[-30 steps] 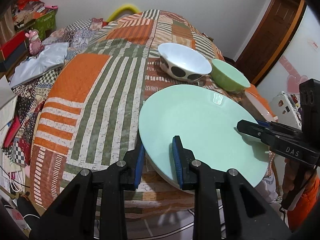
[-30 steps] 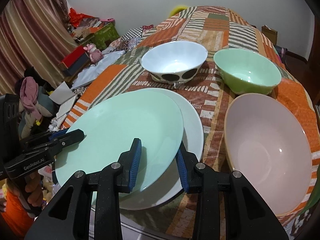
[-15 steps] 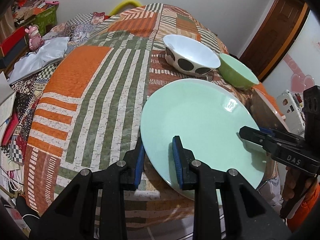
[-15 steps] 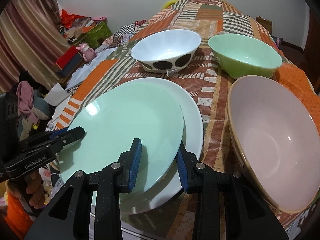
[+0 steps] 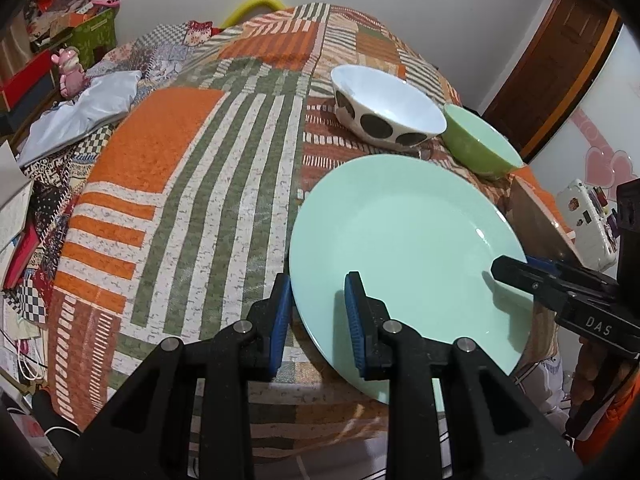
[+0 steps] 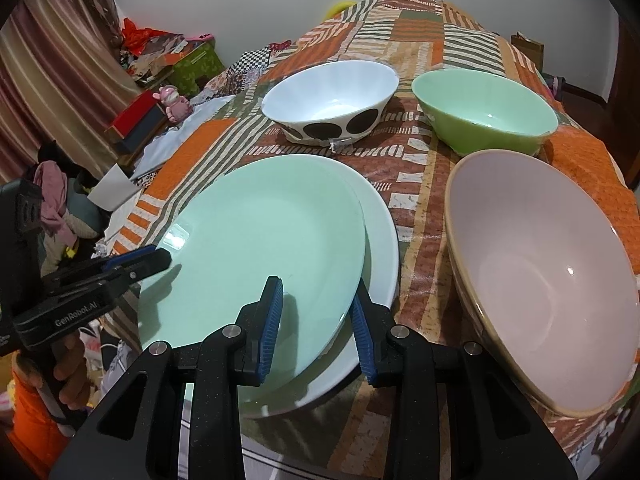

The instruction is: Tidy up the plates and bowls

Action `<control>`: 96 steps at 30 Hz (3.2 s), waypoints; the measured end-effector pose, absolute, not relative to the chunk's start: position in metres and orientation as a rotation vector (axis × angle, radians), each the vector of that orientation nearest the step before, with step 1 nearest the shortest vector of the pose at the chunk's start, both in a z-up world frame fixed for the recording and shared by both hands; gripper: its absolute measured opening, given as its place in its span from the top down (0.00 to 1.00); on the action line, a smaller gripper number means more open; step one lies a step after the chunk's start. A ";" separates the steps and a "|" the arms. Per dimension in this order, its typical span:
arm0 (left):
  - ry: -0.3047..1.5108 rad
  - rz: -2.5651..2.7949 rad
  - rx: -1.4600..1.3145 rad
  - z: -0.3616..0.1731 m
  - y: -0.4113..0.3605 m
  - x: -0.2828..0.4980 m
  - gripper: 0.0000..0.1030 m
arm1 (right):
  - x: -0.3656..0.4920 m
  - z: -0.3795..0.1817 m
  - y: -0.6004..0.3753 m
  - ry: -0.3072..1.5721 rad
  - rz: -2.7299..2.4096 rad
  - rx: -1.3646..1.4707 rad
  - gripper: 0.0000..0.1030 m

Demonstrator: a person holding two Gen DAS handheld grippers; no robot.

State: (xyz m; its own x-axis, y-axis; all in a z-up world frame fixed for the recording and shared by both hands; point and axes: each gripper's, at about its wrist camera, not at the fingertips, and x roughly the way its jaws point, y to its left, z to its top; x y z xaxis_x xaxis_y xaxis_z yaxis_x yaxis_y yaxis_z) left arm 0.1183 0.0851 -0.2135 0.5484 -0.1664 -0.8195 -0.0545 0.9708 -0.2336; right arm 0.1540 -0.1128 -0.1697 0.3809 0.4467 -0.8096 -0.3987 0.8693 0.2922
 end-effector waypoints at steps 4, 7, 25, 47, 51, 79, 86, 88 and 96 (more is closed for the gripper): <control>0.961 -0.063 -0.225 -0.201 0.084 0.113 0.75 | 0.152 -0.167 -0.114 1.050 0.542 0.040 0.71; 0.946 -0.066 -0.211 -0.194 0.082 0.108 0.75 | 0.151 -0.165 -0.116 1.051 0.540 0.032 0.71; 0.798 -0.132 -0.143 -0.133 0.045 0.087 0.52 | 0.135 -0.105 -0.143 0.874 0.491 -0.020 0.70; 0.820 -0.278 -0.062 -0.128 -0.055 0.138 0.46 | 0.150 -0.102 -0.236 0.840 0.321 0.005 0.41; 0.858 -0.304 -0.061 -0.138 -0.071 0.151 0.44 | 0.157 -0.108 -0.252 0.858 0.295 0.012 0.41; 1.048 -0.390 -0.087 -0.202 -0.119 0.196 0.64 | 0.179 -0.166 -0.279 1.061 0.352 0.142 0.69; 1.076 -0.388 -0.088 -0.213 -0.126 0.198 0.68 | 0.181 -0.175 -0.270 1.079 0.378 0.150 0.75; 1.072 -0.386 -0.082 -0.212 -0.127 0.197 0.68 | 0.180 -0.173 -0.269 1.071 0.365 0.146 0.75; 1.054 -0.375 -0.068 -0.205 -0.125 0.193 0.71 | 0.177 -0.162 -0.267 1.044 0.352 0.155 0.76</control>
State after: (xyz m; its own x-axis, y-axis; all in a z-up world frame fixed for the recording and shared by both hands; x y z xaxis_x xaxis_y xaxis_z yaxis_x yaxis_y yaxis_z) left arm 0.1927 -0.1246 -0.2054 0.4370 -0.3337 -0.8353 0.2689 0.9346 -0.2327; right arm 0.1768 -0.2675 -0.1617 0.4533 0.3569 -0.8168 -0.2109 0.9333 0.2907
